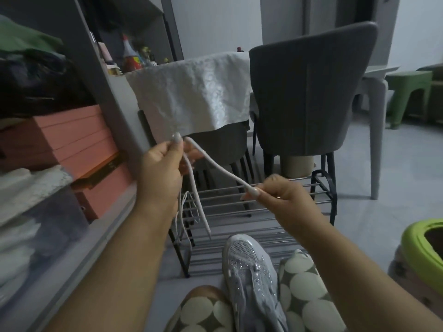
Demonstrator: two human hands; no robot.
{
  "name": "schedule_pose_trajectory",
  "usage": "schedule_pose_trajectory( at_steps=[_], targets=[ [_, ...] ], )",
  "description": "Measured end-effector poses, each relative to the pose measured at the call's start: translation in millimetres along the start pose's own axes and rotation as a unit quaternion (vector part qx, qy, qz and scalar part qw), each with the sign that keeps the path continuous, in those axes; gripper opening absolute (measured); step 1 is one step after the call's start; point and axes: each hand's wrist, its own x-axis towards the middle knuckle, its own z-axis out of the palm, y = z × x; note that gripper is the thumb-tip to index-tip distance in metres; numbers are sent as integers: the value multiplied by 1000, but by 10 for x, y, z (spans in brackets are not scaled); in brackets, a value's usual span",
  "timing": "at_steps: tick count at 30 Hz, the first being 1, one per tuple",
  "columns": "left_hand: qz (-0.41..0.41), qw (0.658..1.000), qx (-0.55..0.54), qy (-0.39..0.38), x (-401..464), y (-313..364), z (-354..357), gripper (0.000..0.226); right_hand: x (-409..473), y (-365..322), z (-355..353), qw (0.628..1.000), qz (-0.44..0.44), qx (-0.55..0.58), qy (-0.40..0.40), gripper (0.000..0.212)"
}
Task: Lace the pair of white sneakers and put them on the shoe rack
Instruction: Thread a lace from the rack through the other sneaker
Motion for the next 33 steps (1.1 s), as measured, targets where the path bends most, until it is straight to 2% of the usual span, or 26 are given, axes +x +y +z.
schedule_pose_trajectory(
  at_steps=[1,3,5,8,10,13,18,20,24,26,27,30,33],
  targets=[
    [-30,999,-13,0,-67,-74,-8,31,-37,22,11,995,42,90,-13,21],
    [-111,993,-44,-9,-239,-261,-19,32,-83,61,49,957,109,266,-47,23],
    [-192,979,-42,-52,-460,-476,-17,29,-103,94,96,928,130,340,-77,20],
    [-263,953,-43,-142,-807,-708,50,28,-145,149,186,918,137,358,-99,20],
    [-270,946,-63,-169,-935,-783,126,26,-171,230,270,925,144,337,-100,22],
    [-263,948,-83,-156,-986,-825,186,18,-182,353,353,921,164,343,-83,28],
    [-260,954,-78,-127,-991,-920,145,29,-235,471,394,907,182,378,-42,13],
    [-259,956,-52,-125,-1015,-993,132,28,-276,504,399,917,177,356,-36,17],
    [-266,951,103,-120,-1092,-1249,41,30,-311,625,237,969,176,174,-6,15],
    [-269,938,182,-119,-1136,-1346,-14,33,-344,723,172,972,194,132,1,13],
    [-265,935,200,-126,-1168,-1381,-31,40,-369,772,168,972,204,114,-2,12],
    [-236,924,270,-134,-1241,-1429,-22,43,-435,881,223,976,213,47,-28,10],
    [-220,917,302,-140,-1264,-1474,-2,35,-445,925,263,981,190,-5,-30,14]
  ],
)
